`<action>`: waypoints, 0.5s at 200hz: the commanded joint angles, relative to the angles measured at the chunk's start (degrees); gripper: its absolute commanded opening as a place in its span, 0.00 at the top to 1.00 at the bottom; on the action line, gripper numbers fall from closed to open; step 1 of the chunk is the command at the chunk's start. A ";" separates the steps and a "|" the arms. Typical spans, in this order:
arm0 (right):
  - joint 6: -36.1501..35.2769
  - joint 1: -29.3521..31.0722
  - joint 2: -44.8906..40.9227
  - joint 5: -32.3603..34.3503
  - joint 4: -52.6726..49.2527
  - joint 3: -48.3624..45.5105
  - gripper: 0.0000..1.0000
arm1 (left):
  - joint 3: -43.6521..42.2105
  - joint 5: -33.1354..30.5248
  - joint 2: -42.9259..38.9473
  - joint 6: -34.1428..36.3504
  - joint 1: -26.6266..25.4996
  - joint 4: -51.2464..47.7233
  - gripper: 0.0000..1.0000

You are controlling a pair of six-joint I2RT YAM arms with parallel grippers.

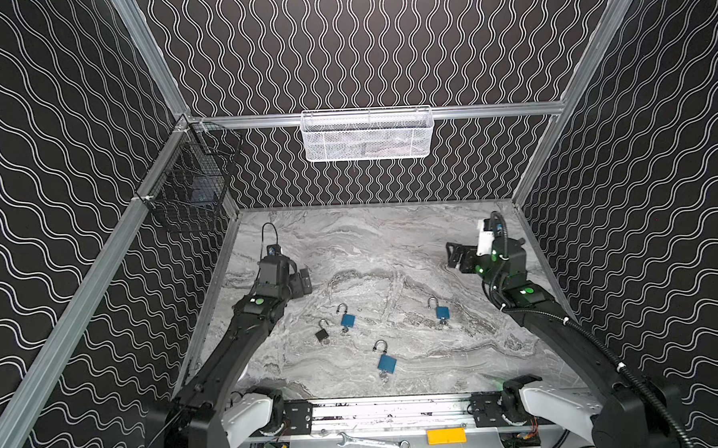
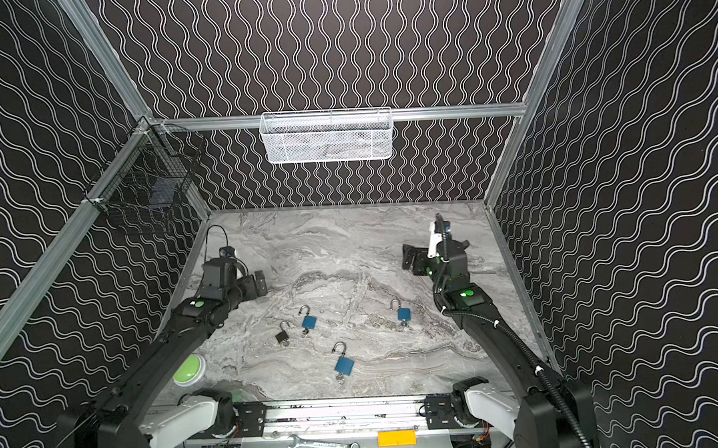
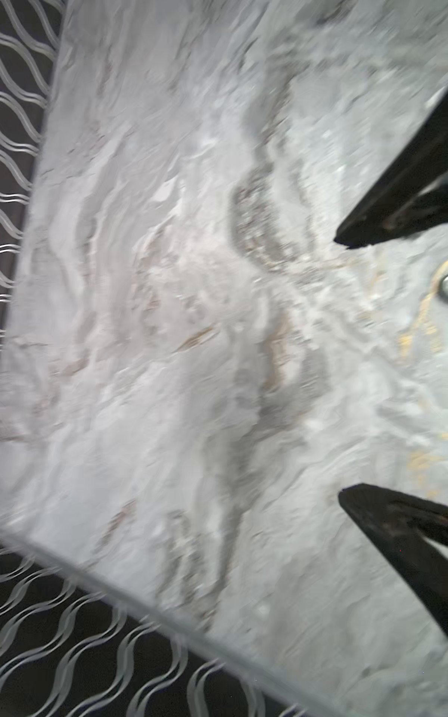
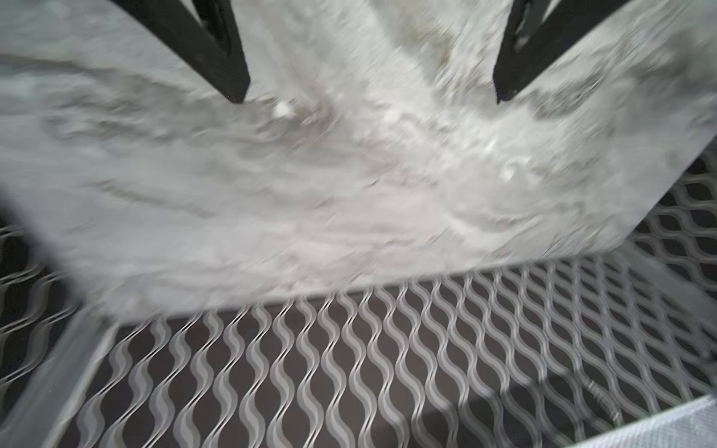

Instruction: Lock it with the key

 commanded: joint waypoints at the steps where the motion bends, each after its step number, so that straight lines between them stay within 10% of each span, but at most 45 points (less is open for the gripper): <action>1: 7.96 2.69 1.51 1.45 -12.20 2.13 0.00 | -0.46 6.00 -1.29 -5.67 -0.16 -7.47 0.01; 100: 16.49 9.75 5.95 3.93 -27.29 7.38 0.00 | -4.21 11.59 -1.17 -16.56 -6.25 -17.23 0.01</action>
